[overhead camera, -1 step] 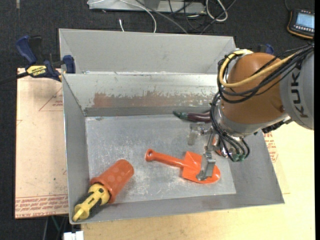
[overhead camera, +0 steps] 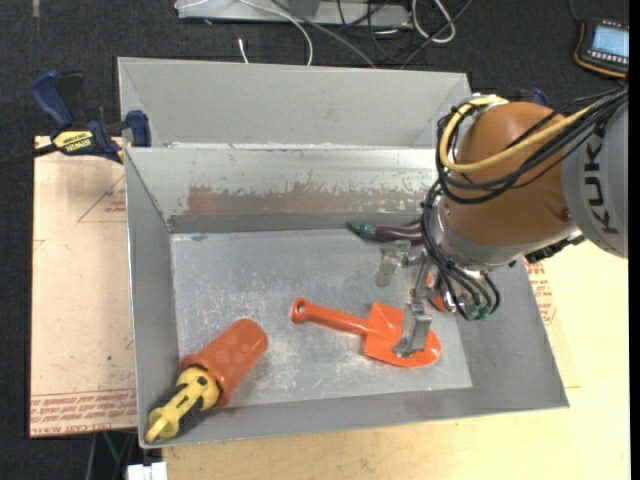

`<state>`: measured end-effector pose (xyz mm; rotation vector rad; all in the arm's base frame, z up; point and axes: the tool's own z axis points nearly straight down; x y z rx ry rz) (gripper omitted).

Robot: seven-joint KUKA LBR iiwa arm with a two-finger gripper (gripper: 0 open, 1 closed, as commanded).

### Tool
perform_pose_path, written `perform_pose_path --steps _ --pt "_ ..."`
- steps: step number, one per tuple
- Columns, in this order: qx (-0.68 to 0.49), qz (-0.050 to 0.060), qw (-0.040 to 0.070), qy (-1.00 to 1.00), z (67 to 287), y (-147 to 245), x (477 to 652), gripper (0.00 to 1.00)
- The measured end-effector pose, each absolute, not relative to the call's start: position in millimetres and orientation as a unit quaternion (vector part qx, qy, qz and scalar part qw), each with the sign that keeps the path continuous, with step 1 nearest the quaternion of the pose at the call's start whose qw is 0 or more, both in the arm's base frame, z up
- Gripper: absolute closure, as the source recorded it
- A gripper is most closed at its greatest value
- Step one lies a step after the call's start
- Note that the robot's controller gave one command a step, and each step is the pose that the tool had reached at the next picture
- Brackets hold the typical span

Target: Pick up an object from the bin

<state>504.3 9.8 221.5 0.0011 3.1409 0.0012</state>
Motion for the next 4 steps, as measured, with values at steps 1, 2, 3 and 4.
perform_pose_path --steps 1,2,3,4 --pt "0.109 0.001 0.001 0.994 131.4 -29.5 501.2 0.00" --pt "0.020 0.001 0.008 1.000 69.7 -58.8 491.3 0.00" --pt "0.270 0.001 0.000 0.963 69.9 -41.4 486.3 0.00" --pt "0.024 0.002 0.010 1.000 71.1 -56.8 492.7 0.00"
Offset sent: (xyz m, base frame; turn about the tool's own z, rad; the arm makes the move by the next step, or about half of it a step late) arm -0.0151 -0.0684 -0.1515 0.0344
